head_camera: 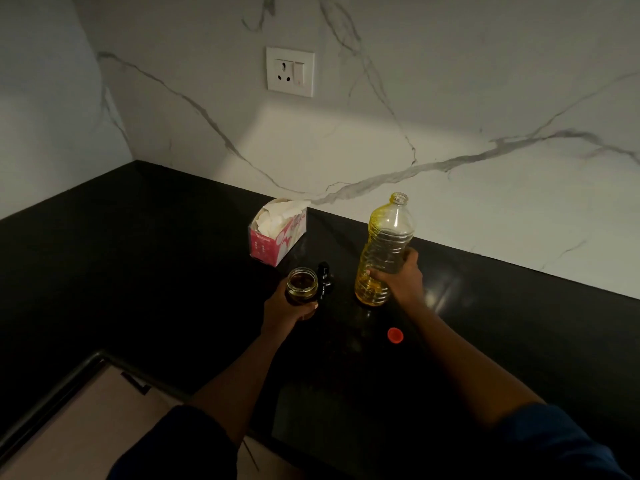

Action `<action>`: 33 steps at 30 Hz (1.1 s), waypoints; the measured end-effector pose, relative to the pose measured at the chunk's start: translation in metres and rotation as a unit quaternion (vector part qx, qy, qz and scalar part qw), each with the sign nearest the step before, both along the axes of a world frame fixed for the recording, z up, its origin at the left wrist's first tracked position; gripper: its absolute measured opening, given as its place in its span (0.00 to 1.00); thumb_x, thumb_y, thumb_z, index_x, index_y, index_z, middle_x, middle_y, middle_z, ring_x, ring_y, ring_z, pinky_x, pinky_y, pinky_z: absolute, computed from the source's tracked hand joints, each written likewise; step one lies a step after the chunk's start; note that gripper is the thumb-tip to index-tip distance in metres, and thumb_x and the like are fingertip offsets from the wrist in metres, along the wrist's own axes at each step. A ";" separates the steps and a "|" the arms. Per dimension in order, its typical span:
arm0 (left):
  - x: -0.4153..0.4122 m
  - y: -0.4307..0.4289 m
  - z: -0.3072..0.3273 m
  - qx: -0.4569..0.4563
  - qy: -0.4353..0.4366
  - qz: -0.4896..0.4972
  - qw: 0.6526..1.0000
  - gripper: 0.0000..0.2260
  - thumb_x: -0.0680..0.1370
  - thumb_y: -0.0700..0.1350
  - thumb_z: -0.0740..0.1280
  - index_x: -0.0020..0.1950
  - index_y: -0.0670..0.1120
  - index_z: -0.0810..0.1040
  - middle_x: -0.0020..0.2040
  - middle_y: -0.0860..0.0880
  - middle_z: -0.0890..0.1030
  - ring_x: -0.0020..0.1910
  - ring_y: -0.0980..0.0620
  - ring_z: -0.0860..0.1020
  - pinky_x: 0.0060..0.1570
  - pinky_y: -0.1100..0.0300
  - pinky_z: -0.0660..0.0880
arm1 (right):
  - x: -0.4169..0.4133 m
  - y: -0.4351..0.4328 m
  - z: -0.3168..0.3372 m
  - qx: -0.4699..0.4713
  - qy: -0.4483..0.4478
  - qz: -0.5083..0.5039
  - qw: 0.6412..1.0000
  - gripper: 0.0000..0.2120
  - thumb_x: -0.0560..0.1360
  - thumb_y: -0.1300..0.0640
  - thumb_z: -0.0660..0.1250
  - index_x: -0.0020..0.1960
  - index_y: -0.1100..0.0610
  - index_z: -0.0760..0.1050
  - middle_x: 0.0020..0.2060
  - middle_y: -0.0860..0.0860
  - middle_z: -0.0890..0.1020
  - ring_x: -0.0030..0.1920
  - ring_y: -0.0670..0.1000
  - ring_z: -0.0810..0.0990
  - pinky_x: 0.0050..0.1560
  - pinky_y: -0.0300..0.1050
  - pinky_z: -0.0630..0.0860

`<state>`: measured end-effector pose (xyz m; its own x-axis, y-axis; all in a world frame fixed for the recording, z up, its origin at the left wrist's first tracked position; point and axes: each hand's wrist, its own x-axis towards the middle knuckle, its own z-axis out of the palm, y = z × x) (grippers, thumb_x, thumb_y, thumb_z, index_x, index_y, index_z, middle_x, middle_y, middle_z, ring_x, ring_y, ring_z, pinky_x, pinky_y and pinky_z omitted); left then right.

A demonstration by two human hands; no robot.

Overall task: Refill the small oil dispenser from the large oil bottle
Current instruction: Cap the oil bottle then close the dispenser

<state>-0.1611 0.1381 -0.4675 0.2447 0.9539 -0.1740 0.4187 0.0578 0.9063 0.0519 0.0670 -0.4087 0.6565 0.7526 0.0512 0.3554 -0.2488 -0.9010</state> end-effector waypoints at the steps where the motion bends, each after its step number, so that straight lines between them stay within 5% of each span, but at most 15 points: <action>1: 0.001 0.000 0.001 -0.001 -0.003 0.003 1.000 0.36 0.64 0.44 0.78 0.69 0.48 0.66 0.64 0.47 0.74 0.66 0.47 0.70 0.67 0.51 0.67 | 0.000 -0.004 -0.003 -0.014 -0.007 -0.004 1.000 0.40 0.64 0.58 0.78 0.69 0.60 0.59 0.63 0.56 0.73 0.63 0.55 0.73 0.59 0.47 0.70; 5: 0.005 -0.001 0.004 -0.003 -0.002 0.015 1.000 0.38 0.65 0.43 0.77 0.71 0.46 0.63 0.67 0.45 0.72 0.68 0.46 0.68 0.67 0.51 0.65 | 0.002 -0.021 -0.020 -0.100 -0.008 -0.033 0.994 0.39 0.63 0.52 0.78 0.67 0.61 0.62 0.62 0.57 0.74 0.60 0.55 0.74 0.58 0.49 0.74; 8: 0.005 -0.004 0.007 -0.020 -0.023 0.024 0.999 0.40 0.65 0.43 0.77 0.72 0.45 0.62 0.68 0.45 0.70 0.68 0.45 0.67 0.66 0.51 0.67 | 0.003 -0.033 -0.018 -0.220 -0.042 0.032 0.974 0.28 0.68 0.49 0.74 0.61 0.60 0.69 0.56 0.56 0.77 0.50 0.50 0.75 0.49 0.43 0.71; 12: 0.000 -0.006 0.014 -0.023 -0.034 0.039 0.998 0.44 0.63 0.45 0.79 0.73 0.46 0.58 0.69 0.44 0.68 0.68 0.44 0.66 0.65 0.50 0.67 | -0.002 -0.044 -0.018 -0.362 -0.120 0.140 0.914 0.29 0.69 0.49 0.73 0.65 0.56 0.69 0.59 0.54 0.77 0.58 0.53 0.76 0.58 0.47 0.73; 15: 0.000 -0.008 0.021 0.008 -0.027 0.036 0.999 0.46 0.62 0.48 0.79 0.73 0.47 0.57 0.70 0.44 0.66 0.69 0.44 0.65 0.66 0.49 0.66 | -0.008 -0.051 -0.024 -0.398 -0.144 0.150 0.894 0.31 0.67 0.53 0.75 0.66 0.53 0.68 0.61 0.52 0.76 0.61 0.54 0.75 0.61 0.53 0.73; 20: 0.009 -0.011 0.040 0.072 -0.028 0.055 0.996 0.46 0.62 0.51 0.79 0.73 0.48 0.57 0.72 0.45 0.63 0.70 0.45 0.63 0.64 0.51 0.66 | -0.007 -0.051 -0.025 -0.401 -0.147 0.180 0.886 0.21 0.70 0.61 0.71 0.61 0.56 0.72 0.58 0.54 0.77 0.57 0.52 0.76 0.59 0.48 0.75; 23: 0.017 -0.011 0.052 0.097 -0.039 0.086 0.991 0.43 0.64 0.51 0.78 0.73 0.49 0.58 0.71 0.44 0.63 0.70 0.45 0.63 0.62 0.52 0.68 | 0.000 -0.051 -0.013 -0.358 -0.143 0.161 0.908 0.17 0.72 0.62 0.69 0.59 0.58 0.72 0.54 0.54 0.77 0.52 0.50 0.77 0.53 0.43 0.74; 28: 0.035 -0.010 0.069 0.159 -0.078 0.116 0.977 0.40 0.65 0.50 0.77 0.71 0.45 0.60 0.70 0.45 0.65 0.70 0.46 0.63 0.66 0.53 0.67 | 0.012 -0.055 0.026 -0.147 -0.093 0.021 0.985 0.11 0.71 0.62 0.71 0.49 0.60 0.71 0.40 0.52 0.75 0.41 0.48 0.74 0.35 0.35 0.69; 33: 0.063 -0.006 0.089 0.203 -0.120 0.064 0.970 0.38 0.66 0.51 0.76 0.71 0.44 0.63 0.70 0.46 0.67 0.70 0.48 0.64 0.66 0.57 0.63 | 0.017 -0.046 0.066 0.093 -0.044 -0.112 0.988 0.11 0.70 0.58 0.73 0.43 0.61 0.72 0.35 0.51 0.74 0.36 0.47 0.72 0.35 0.35 0.69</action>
<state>-0.0982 0.1323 -0.3787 0.1072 0.9567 0.2706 0.2056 -0.2876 0.9354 0.0684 0.0214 -0.3428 0.7925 0.5613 0.2385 0.3888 -0.1637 -0.9066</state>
